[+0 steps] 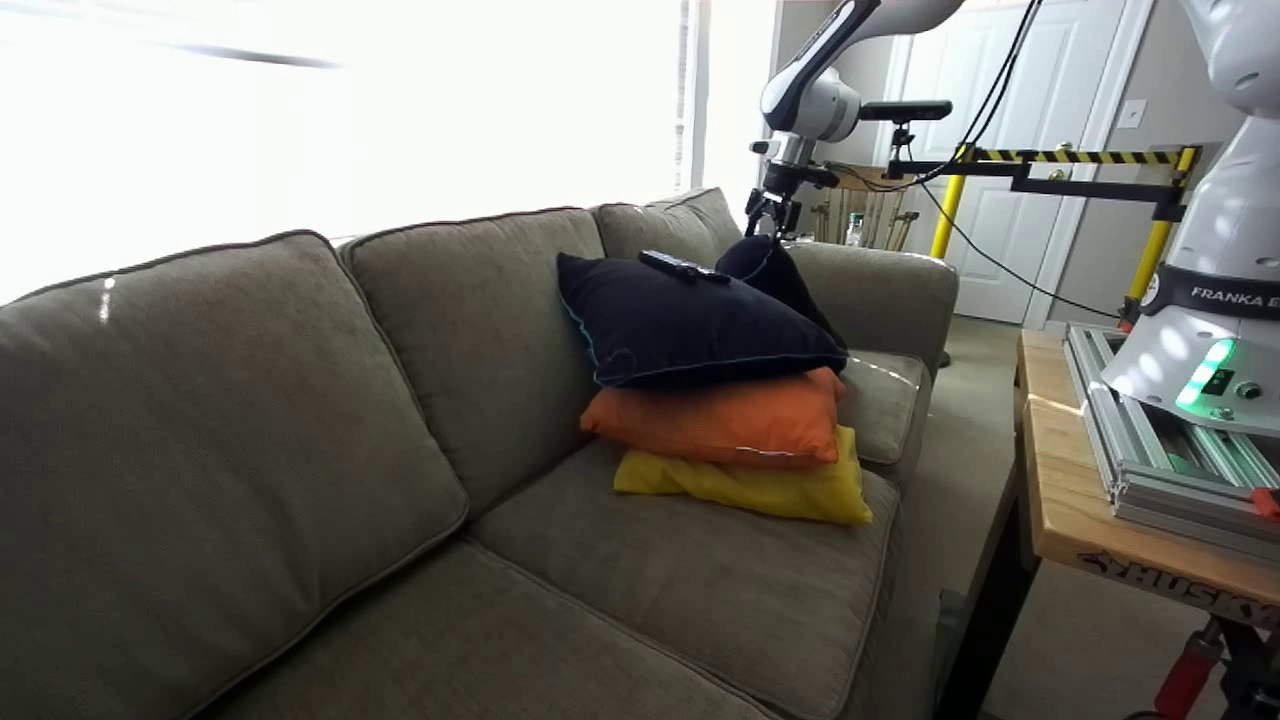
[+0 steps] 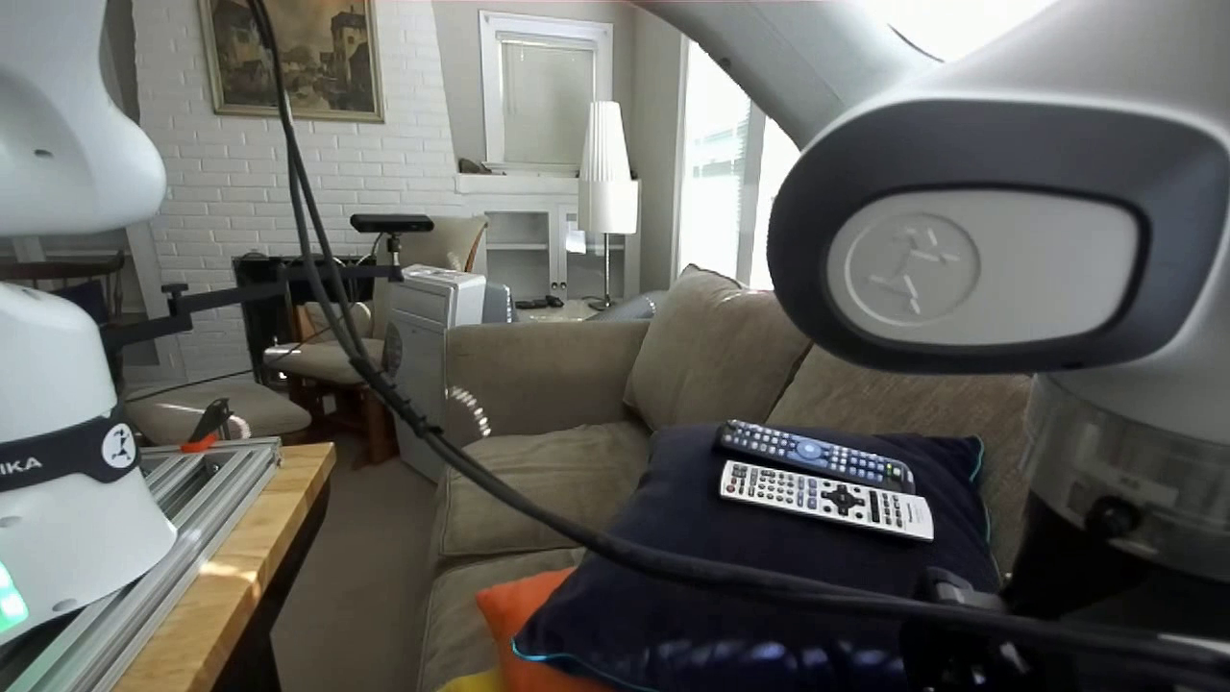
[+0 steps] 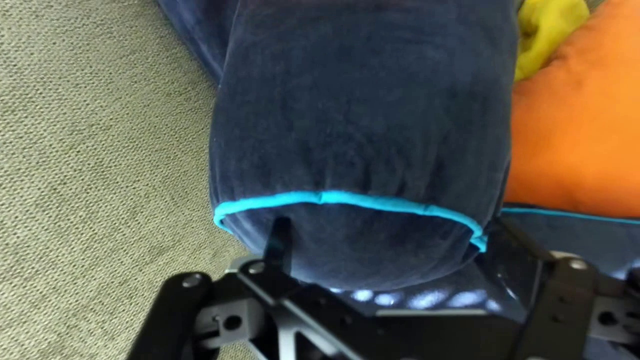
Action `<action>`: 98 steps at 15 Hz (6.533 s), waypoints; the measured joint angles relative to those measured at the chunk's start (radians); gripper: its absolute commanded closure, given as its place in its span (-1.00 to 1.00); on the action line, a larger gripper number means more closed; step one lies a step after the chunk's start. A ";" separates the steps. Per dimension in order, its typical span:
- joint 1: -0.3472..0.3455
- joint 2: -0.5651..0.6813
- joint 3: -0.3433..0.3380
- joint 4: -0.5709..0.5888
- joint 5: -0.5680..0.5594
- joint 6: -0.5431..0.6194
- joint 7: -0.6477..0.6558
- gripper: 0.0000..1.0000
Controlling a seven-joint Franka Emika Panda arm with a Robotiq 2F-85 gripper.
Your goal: Place the topmost pillow on the right side of the sofa.
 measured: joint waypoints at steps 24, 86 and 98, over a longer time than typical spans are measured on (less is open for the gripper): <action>0.087 0.056 -0.135 0.095 -0.221 0.153 0.056 0.94; 0.119 0.173 -0.145 0.100 -0.384 0.301 0.367 0.25; 0.094 0.103 -0.086 -0.011 -0.382 0.224 0.367 -1.00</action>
